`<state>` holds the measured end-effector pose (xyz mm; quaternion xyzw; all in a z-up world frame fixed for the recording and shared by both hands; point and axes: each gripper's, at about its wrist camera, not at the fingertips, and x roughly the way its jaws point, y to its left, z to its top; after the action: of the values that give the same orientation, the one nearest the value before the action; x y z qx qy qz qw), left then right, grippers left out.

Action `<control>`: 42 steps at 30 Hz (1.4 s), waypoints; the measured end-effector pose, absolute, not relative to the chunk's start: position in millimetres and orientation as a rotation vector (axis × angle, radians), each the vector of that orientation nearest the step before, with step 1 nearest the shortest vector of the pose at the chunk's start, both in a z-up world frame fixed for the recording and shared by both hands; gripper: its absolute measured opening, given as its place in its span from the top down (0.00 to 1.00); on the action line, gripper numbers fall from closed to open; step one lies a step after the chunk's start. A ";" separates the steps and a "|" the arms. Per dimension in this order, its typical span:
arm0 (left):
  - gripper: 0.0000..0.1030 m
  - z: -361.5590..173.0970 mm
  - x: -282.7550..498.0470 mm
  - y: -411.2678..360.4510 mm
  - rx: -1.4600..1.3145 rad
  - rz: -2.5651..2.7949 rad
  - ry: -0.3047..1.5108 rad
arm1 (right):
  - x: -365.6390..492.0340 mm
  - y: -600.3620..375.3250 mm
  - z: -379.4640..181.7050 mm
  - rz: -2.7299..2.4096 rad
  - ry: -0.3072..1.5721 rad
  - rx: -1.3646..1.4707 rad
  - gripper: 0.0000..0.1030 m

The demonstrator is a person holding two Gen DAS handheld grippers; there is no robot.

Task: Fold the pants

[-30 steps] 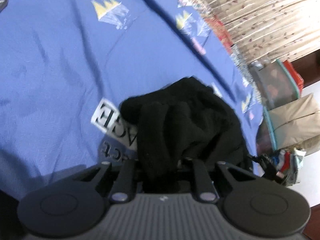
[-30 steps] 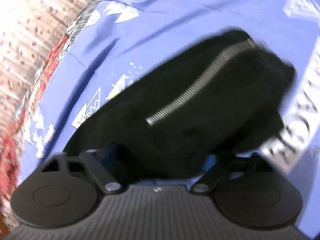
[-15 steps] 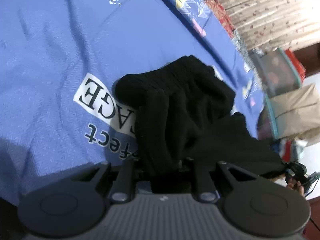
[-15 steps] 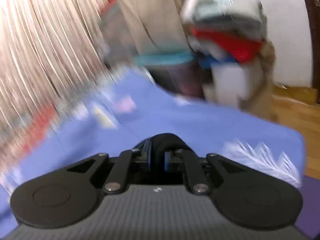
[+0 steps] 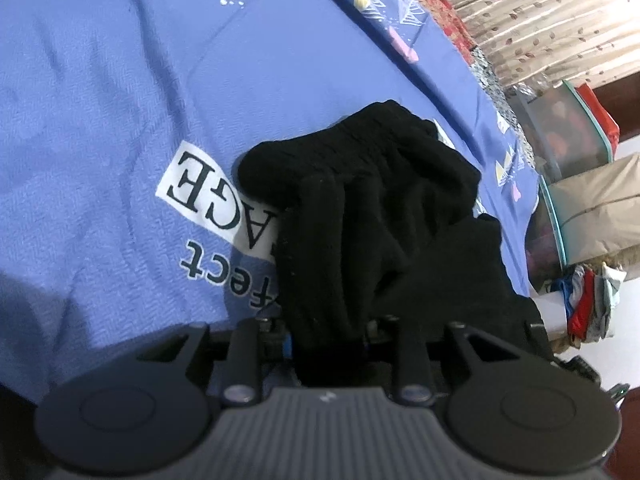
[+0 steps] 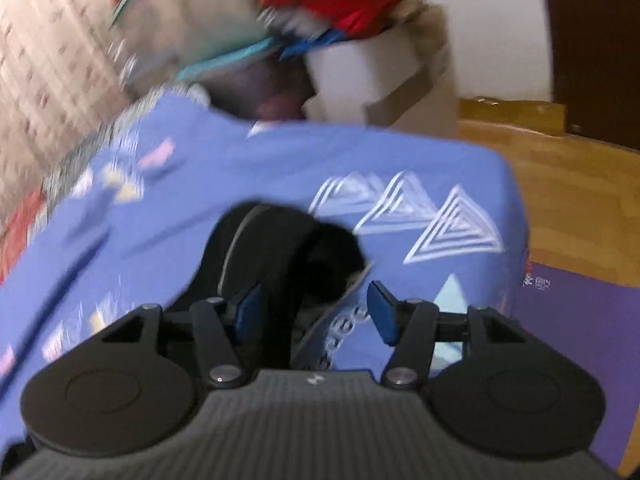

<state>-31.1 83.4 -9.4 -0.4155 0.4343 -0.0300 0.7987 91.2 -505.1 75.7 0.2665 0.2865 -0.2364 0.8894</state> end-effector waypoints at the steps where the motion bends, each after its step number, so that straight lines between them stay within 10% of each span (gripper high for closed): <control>1: 0.76 -6.0 -34.5 85.3 -0.886 -0.064 0.922 | 91.1 -504.1 83.1 -0.486 0.566 0.554 0.41; 17: 0.44 41.8 43.9 117.9 -0.635 0.038 0.817 | 183.5 -313.4 69.9 0.193 0.758 0.231 0.42; 24: 0.03 39.6 159.8 58.5 -0.551 -0.109 0.860 | 224.3 -288.7 39.6 0.180 0.850 0.043 0.32; 26: 0.12 34.4 178.0 38.8 -0.556 -0.155 0.886 | 229.4 -295.2 24.4 0.134 0.896 -0.029 0.35; 28: 0.56 27.5 186.1 19.5 -0.494 -0.173 0.917 | 227.7 -300.2 10.8 0.136 0.931 -0.057 0.56; 29: 0.65 25.4 185.2 11.6 -0.434 -0.149 0.920 | 222.6 -299.8 11.2 0.128 0.909 -0.098 0.84; 31: 0.93 25.6 177.9 9.9 -0.395 -0.152 0.892 | 215.8 -298.5 19.0 0.127 0.890 -0.132 0.96; 42: 0.94 64.4 64.2 76.9 -0.605 -0.098 0.659 | 123.0 -340.4 56.1 0.059 0.789 -0.102 0.96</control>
<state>64.2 76.9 64.4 -0.2926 0.3183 -0.0475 0.9005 123.0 -340.4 56.1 -0.0496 0.3840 0.0289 0.9216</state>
